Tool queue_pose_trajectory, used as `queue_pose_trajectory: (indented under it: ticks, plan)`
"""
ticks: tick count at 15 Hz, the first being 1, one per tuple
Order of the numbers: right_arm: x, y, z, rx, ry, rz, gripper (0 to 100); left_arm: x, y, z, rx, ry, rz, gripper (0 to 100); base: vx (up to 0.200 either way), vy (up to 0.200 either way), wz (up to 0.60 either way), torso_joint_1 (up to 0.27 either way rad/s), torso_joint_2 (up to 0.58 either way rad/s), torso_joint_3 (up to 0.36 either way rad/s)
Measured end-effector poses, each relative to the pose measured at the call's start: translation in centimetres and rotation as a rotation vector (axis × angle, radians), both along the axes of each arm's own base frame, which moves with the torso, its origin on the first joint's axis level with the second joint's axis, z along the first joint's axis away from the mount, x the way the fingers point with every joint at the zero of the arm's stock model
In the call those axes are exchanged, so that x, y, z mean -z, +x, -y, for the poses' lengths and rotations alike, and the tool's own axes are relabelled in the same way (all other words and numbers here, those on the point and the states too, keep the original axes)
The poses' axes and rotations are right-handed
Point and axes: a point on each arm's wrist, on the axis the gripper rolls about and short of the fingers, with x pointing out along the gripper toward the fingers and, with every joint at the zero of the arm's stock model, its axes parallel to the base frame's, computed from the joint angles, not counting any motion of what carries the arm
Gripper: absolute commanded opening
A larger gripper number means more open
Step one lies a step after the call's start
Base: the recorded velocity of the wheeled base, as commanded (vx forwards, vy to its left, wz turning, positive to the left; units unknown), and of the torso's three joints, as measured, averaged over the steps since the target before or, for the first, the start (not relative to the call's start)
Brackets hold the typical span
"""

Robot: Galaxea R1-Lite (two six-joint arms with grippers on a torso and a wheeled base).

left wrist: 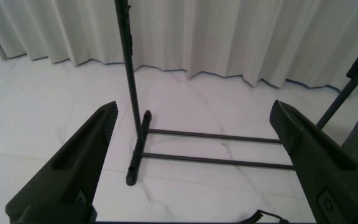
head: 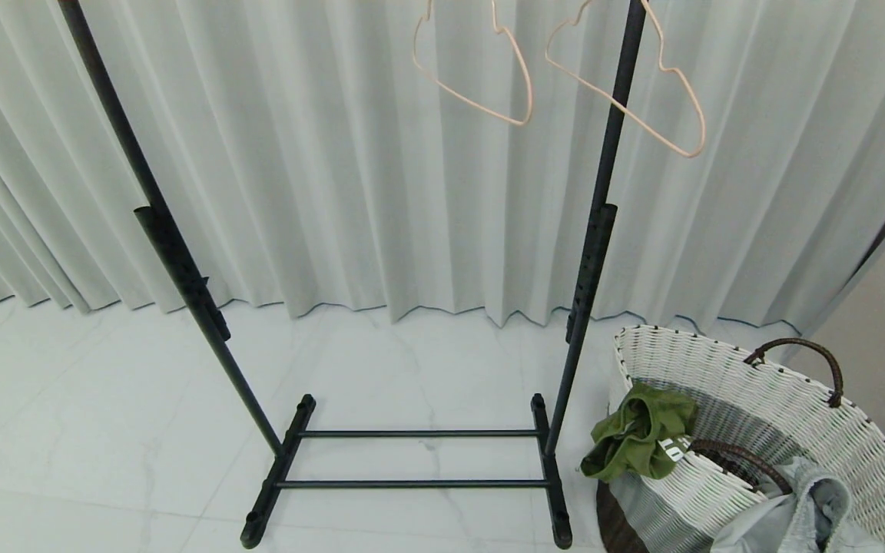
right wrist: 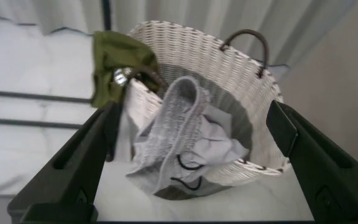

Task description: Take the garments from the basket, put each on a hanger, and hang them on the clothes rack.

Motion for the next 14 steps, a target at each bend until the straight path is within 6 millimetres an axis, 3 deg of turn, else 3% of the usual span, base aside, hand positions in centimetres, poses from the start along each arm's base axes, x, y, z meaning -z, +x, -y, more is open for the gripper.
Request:
queue_pose_trajectory:
  ticks: [3, 6, 10, 14]
  plan:
    - [-3.5, 1.0, -0.1, -0.051, -0.045, -0.029, 100, 0.0, 0.0, 0.0, 0.001, 0.002, -0.001, 100, 0.0, 0.0, 0.0, 0.0, 0.0, 0.0]
    - [-5.8, 5.4, -0.5, -0.056, -0.226, -0.222, 100, 0.0, 0.0, 0.0, 0.0, 0.003, -0.001, 100, 0.0, 0.0, 0.0, 0.0, 0.0, 0.0]
    - [-4.8, 12.5, 0.3, -0.059, -0.517, -0.509, 100, 0.0, 0.0, 0.0, 0.0, 0.007, -0.001, 100, 0.0, 0.0, 0.0, 0.0, 0.0, 0.0]
    - [-2.1, 18.2, 2.5, -0.043, -0.627, -0.657, 100, 0.0, 0.0, 0.0, 0.001, 0.003, -0.001, 100, 0.0, 0.0, 0.0, 0.0, 0.0, 0.0]
